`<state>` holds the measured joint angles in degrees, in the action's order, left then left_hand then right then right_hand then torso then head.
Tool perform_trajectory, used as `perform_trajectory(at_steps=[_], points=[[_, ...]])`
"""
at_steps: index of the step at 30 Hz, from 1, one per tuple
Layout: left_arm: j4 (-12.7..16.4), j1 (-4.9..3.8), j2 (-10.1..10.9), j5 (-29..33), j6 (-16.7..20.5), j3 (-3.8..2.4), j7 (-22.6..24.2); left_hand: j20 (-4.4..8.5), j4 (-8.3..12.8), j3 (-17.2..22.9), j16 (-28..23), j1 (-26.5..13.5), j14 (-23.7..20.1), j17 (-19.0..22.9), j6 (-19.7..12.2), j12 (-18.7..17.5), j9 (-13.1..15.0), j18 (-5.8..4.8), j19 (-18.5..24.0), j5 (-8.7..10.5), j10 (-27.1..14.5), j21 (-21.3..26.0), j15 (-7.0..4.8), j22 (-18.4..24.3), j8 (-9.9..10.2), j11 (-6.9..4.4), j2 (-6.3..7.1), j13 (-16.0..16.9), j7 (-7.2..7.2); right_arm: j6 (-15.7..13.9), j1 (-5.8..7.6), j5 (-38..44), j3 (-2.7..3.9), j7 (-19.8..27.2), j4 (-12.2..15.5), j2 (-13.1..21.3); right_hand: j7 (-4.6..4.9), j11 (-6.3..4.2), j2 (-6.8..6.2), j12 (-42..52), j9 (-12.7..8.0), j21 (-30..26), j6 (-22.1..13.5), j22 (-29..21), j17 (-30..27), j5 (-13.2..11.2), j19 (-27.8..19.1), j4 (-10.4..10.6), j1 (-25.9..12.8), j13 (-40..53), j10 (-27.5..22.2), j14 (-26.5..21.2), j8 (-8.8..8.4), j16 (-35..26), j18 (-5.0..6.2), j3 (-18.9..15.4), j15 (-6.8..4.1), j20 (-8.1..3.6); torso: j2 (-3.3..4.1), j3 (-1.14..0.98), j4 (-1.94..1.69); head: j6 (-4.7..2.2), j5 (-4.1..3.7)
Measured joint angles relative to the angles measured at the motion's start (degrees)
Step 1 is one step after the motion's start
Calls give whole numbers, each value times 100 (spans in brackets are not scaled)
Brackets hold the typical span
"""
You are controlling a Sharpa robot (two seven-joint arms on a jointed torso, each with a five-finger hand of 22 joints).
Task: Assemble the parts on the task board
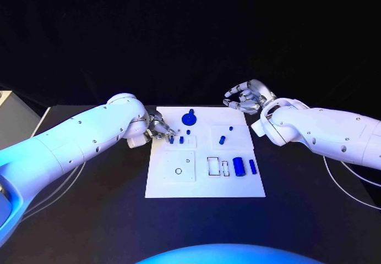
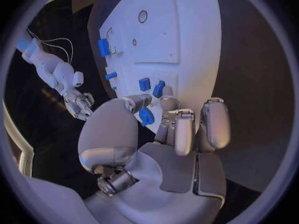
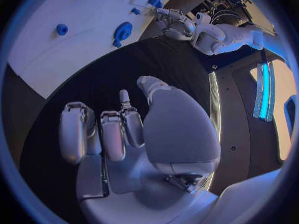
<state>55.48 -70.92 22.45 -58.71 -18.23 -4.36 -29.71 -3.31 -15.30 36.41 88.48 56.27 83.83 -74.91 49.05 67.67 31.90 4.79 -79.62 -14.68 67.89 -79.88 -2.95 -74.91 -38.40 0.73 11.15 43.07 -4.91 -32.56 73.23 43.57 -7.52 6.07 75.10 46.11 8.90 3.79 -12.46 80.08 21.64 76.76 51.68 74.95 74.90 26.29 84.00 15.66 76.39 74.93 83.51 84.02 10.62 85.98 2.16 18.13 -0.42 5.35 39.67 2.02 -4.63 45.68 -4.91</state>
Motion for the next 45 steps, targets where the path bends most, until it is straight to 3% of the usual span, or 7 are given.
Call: perform_trajectory(at_steps=[10,29,40,45], points=[[-102,-22,-72,-116,7,0,2,0,53,-53,0,83,0,0,0,0,-1,0,0,0,0,21,0,0,0,0,83,-15,0,0,0,1,0,0,3,2,0,0,0,0,-1,0,0,-1,0,0,0,0,0,-1,0,0,0,0,0,0,0,0,1,2,-3,16,-15],[-256,-58,-202,-164,-4,3,-3,0,86,-85,0,158,0,0,0,0,19,0,0,0,0,21,0,0,0,0,101,-32,0,0,0,2,0,-2,4,-14,0,0,0,0,-2,0,0,-2,0,0,0,0,0,-2,0,0,0,0,1,-1,0,0,-5,13,-14,37,-20],[-328,-73,-255,-177,-73,4,-11,0,160,-112,0,377,0,0,0,0,72,0,0,0,-21,21,0,1,-54,-21,82,-26,0,0,0,3,0,-3,10,-17,0,0,0,0,14,0,0,-2,0,0,0,-16,0,-2,0,0,0,0,0,16,0,0,-3,10,-8,55,-16],[-340,-78,-271,-216,-144,4,-14,0,220,-139,0,457,0,0,0,0,87,0,0,0,-21,21,0,1,-88,-21,146,-26,0,0,0,3,0,-4,13,-16,0,0,0,0,14,0,0,-3,0,0,0,-16,0,-3,0,0,0,0,0,16,0,0,-3,7,-8,65,-19]])
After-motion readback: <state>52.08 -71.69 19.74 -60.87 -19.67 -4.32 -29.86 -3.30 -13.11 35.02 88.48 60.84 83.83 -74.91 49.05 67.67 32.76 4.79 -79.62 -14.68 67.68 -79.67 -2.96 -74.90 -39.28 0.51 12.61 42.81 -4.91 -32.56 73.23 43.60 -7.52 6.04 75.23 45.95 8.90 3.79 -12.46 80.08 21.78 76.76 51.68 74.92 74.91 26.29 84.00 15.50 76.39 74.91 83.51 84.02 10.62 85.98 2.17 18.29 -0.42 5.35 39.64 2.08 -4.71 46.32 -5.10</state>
